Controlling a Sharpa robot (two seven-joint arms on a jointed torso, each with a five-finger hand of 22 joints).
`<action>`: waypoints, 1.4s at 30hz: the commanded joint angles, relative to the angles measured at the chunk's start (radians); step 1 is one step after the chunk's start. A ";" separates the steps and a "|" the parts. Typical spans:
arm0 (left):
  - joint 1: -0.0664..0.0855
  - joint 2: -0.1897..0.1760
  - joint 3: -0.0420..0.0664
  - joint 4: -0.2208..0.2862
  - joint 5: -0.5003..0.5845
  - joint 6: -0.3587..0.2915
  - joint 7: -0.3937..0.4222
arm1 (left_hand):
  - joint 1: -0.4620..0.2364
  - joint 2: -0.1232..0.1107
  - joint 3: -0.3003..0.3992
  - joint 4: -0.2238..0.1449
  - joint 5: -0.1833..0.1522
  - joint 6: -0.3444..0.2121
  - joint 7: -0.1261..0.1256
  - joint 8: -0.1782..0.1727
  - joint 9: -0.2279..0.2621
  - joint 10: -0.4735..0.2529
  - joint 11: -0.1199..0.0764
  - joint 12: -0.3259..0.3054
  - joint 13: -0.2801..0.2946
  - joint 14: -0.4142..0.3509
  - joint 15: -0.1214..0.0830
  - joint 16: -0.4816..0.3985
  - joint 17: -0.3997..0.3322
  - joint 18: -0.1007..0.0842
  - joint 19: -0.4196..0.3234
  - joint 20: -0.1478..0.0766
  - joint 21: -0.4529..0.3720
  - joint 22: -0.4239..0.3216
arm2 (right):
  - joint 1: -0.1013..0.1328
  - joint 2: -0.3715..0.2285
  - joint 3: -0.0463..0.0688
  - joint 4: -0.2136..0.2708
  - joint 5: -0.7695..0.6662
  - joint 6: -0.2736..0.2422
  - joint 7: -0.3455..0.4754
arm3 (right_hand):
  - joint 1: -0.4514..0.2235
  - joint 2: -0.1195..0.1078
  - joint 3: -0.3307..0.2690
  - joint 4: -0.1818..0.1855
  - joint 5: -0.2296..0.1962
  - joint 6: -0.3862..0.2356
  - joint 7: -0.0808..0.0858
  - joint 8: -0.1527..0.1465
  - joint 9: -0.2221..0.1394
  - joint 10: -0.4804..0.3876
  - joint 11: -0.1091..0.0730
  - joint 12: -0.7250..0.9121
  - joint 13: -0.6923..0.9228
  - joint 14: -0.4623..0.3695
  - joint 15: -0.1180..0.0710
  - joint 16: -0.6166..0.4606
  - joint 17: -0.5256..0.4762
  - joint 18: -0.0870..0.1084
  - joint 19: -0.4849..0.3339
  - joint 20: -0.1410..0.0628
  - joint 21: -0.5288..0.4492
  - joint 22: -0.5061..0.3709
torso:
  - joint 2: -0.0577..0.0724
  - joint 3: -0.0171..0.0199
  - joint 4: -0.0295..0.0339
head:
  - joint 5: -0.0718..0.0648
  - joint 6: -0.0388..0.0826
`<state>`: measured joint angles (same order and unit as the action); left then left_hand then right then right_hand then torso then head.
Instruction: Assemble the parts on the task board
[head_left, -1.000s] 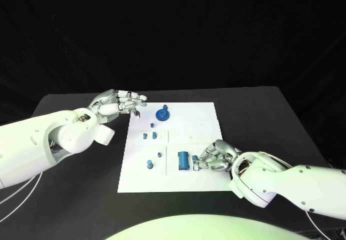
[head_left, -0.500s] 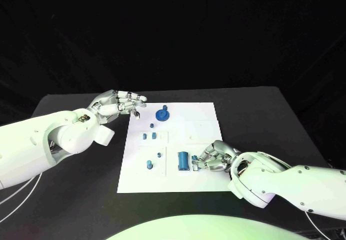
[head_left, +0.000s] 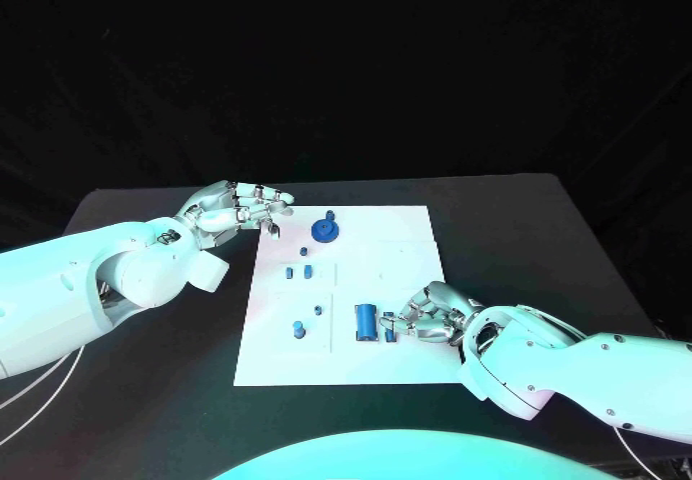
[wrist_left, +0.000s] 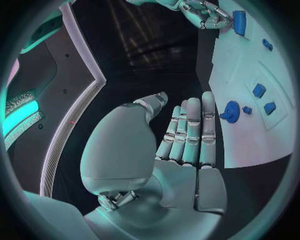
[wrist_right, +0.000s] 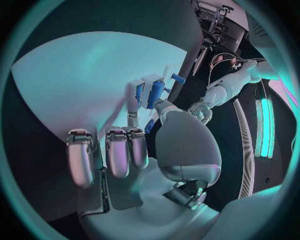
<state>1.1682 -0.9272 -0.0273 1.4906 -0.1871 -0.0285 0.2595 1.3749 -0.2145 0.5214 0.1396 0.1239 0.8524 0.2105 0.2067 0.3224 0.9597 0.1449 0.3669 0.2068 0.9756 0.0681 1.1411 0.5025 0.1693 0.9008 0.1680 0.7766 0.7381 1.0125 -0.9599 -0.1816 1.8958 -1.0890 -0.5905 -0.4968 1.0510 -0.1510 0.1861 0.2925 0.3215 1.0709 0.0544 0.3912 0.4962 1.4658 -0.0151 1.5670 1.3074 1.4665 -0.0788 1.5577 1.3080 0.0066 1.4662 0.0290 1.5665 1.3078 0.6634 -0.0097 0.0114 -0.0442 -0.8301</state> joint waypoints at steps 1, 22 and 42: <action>-0.001 0.001 0.000 0.001 0.002 0.018 0.002 | -0.004 0.005 -0.001 0.007 0.000 -0.006 -0.001 -0.007 -0.001 -0.008 -0.001 0.007 -0.001 -0.001 0.006 -0.004 -0.001 0.014 0.005 0.002 -0.004 -0.001 | -0.001 -0.003 0.000 0.004 -0.011 0.002 0.020 | -0.010 -0.002 -0.005 0.001 -0.006 -0.001 -0.003 0.007 0.001 0.105 -0.006 0.004 0.263 0.098 -0.005 0.002 0.234 -0.007 0.105 -0.006 0.004 0.263 | 0.000 0.0003 -0.0006 | 0.001 -0.001; -0.002 0.006 0.000 -0.004 0.005 0.003 0.016 | -0.005 0.006 -0.001 0.010 0.000 -0.007 -0.001 -0.007 -0.001 -0.010 -0.001 0.007 -0.001 -0.002 0.006 -0.005 -0.002 0.014 0.006 0.002 -0.006 -0.002 | 0.026 -0.050 0.000 -0.024 0.033 -0.006 0.175 | 0.156 -0.049 -0.002 -0.002 0.001 -0.037 0.011 -0.015 -0.004 0.105 0.004 0.004 0.263 0.092 0.002 -0.009 0.208 0.004 0.091 -0.002 -0.046 0.244 | -0.002 0.0006 -0.0005 | -0.002 0.012; -0.027 0.142 0.000 -0.203 0.167 -0.189 0.184 | 0.013 -0.006 -0.024 0.058 -0.006 -0.023 -0.039 0.013 0.000 -0.020 0.035 -0.071 -0.094 -0.243 0.082 -0.502 -0.224 0.003 -0.203 0.098 -0.432 -0.270 | 0.190 0.101 0.019 -0.504 0.742 0.036 0.868 | 0.303 -0.047 0.130 -0.007 -0.001 -0.220 0.104 -0.082 -0.026 -0.445 0.093 -0.985 -0.352 -0.287 0.086 -0.734 -0.629 0.174 -0.307 0.082 -1.279 -0.371 | -0.058 -0.0093 -0.0203 | 0.009 0.127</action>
<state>1.1434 -0.7980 -0.0278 1.3083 -0.0872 -0.1596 0.3665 1.3803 -0.2200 0.5056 0.1937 0.1239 0.8330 0.1801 0.2176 0.3260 0.9370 0.1694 0.3135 0.1270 0.7511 0.1383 0.7006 0.3014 0.1692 0.7219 0.2535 0.3963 0.5030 1.2009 -0.8738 -0.1640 1.4243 -0.4930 -0.5955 0.2184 1.3445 -0.1970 0.3003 0.2832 0.3215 0.8639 0.1532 0.3124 0.4754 1.0535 0.0766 0.6374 1.0086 1.2078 -0.0008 0.8853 0.7192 0.1723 1.1773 0.1026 0.3359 0.9778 0.6187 -0.0184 -0.0007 -0.0404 -0.7250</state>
